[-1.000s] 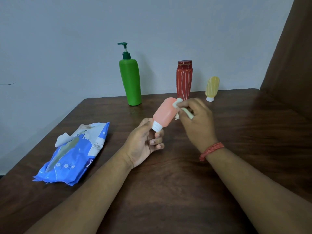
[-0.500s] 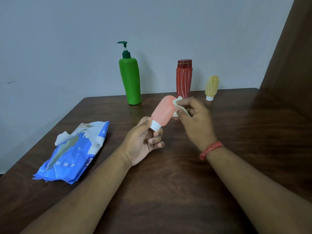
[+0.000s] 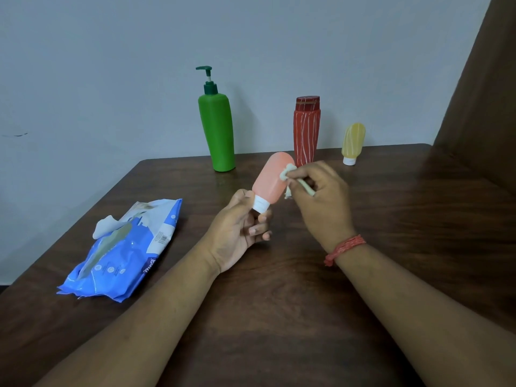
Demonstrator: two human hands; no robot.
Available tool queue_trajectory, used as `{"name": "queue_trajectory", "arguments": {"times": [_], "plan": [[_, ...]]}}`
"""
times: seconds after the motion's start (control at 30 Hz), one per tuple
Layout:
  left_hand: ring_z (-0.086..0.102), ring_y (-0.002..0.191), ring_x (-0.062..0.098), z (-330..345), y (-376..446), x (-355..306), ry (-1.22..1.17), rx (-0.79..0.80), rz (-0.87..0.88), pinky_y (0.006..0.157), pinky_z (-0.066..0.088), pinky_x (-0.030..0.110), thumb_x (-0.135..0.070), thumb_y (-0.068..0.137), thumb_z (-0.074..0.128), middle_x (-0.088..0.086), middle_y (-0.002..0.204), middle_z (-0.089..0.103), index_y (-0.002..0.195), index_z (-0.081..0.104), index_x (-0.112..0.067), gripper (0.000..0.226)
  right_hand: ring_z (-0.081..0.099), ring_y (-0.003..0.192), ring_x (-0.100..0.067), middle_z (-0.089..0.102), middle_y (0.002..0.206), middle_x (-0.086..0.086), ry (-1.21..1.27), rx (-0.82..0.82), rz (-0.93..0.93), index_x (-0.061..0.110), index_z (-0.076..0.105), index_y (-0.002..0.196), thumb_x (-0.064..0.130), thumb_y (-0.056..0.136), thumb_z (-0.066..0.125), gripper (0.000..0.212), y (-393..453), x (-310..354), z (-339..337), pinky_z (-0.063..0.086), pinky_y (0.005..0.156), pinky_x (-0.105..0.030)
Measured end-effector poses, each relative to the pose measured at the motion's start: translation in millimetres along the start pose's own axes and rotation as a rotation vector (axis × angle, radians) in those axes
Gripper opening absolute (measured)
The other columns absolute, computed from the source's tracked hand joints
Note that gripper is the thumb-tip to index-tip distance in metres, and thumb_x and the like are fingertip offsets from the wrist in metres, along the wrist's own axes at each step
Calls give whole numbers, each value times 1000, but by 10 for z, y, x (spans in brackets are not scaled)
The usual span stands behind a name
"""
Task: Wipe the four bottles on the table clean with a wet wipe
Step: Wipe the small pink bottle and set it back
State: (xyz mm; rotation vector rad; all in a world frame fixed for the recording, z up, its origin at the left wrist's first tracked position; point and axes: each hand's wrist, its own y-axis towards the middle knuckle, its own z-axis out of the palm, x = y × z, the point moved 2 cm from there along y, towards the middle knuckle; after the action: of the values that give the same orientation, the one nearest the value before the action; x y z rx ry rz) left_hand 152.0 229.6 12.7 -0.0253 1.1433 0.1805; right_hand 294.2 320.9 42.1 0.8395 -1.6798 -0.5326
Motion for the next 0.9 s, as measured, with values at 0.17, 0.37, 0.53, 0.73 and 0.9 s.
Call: {"name": "queue_trajectory", "arguments": {"times": [0.17, 0.37, 0.53, 0.73, 0.9], "plan": [[29, 55, 12, -13, -13, -17, 116, -79, 43, 60, 42, 30, -31, 104, 45, 3, 73, 46, 89, 42, -20, 19, 62, 87, -14, 62, 95, -2, -104, 222, -296, 9, 74, 94, 3, 85, 71, 11, -136, 127, 120, 51, 75, -28], [27, 57, 13, 65, -32, -12, 325, -27, 35, 63, 44, 29, -27, 109, 36, 2, 73, 48, 93, 37, -19, 18, 61, 90, -17, 63, 99, -6, -217, -14, -203, 9, 74, 96, 4, 86, 69, 12, 85, 7, -88, 50, 81, -30], [28, 58, 13, 78, -55, -17, 402, 15, 26, 66, 45, 30, -28, 109, 36, 1, 74, 48, 91, 40, -20, 20, 59, 102, -16, 61, 108, 0, -179, 17, -71, 10, 73, 109, 5, 94, 62, 19, 175, -50, -216, 49, 90, -27], [43, 60, 13, 10, -50, -22, 658, -75, 98, 72, 48, 37, -26, 109, 41, 5, 80, 53, 96, 43, -22, 13, 55, 95, -23, 60, 100, -6, -416, 231, -370, 8, 74, 105, -4, 87, 66, 23, 199, 53, -193, 47, 79, -32], [60, 84, 9, -5, -27, -103, 1090, -239, 233, 69, 42, 17, -25, 105, 49, -4, 105, 57, 110, 41, -28, 11, 57, 100, -25, 62, 102, -6, -491, 281, -250, 9, 73, 111, -2, 87, 68, 27, 194, -70, -227, 55, 88, -44]]}}
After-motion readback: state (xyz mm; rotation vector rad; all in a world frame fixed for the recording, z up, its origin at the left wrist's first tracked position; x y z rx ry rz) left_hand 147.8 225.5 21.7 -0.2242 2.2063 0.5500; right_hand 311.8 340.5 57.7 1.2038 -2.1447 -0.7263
